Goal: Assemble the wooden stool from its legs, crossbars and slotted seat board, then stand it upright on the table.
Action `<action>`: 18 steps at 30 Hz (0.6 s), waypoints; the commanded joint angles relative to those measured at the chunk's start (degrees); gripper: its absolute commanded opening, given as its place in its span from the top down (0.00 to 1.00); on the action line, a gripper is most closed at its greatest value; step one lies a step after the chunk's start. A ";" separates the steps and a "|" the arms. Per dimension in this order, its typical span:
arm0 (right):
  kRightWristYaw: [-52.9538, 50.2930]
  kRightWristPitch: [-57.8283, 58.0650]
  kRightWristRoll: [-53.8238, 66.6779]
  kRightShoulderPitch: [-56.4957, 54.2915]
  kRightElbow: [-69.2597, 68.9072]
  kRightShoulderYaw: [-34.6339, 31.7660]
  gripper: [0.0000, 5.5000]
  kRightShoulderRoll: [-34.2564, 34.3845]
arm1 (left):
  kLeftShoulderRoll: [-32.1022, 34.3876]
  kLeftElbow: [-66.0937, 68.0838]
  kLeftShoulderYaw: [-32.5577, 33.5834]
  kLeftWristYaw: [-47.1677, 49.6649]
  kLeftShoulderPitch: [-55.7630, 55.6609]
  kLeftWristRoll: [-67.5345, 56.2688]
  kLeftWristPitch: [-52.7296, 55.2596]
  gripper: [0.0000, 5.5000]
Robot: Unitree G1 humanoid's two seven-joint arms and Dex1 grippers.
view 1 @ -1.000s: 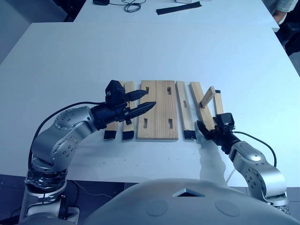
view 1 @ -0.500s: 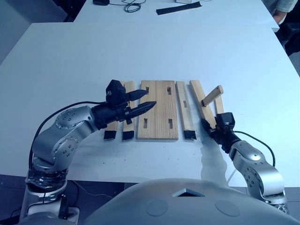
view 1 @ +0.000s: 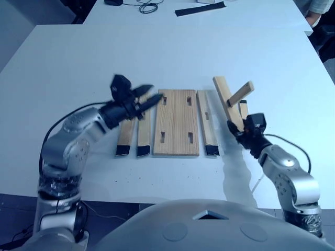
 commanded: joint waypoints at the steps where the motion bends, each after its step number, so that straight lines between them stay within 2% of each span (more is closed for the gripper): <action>1: 4.55 1.40 6.32 -9.83 -1.46 -5.96 0.63 -3.02 | -0.86 1.76 3.53 0.69 -3.48 -3.11 2.56 0.52; 7: 12.76 6.51 26.13 -23.57 1.58 -16.57 0.63 -6.40 | -0.17 -4.61 1.26 -6.27 -2.11 -10.43 6.71 0.52; 10: 17.62 9.08 33.29 -26.04 3.29 -17.72 0.63 -10.25 | 0.04 -9.14 -0.05 -10.95 -2.20 -14.62 7.27 0.48; 14: 25.06 11.45 42.16 -26.34 4.47 -18.46 0.63 -15.09 | -0.81 -9.77 0.77 -12.54 -6.17 -22.37 9.68 0.36; 18: 31.47 13.92 51.60 -27.47 7.67 -18.72 0.63 -18.67 | -2.24 -8.17 0.58 -11.61 -10.44 -27.04 10.57 0.35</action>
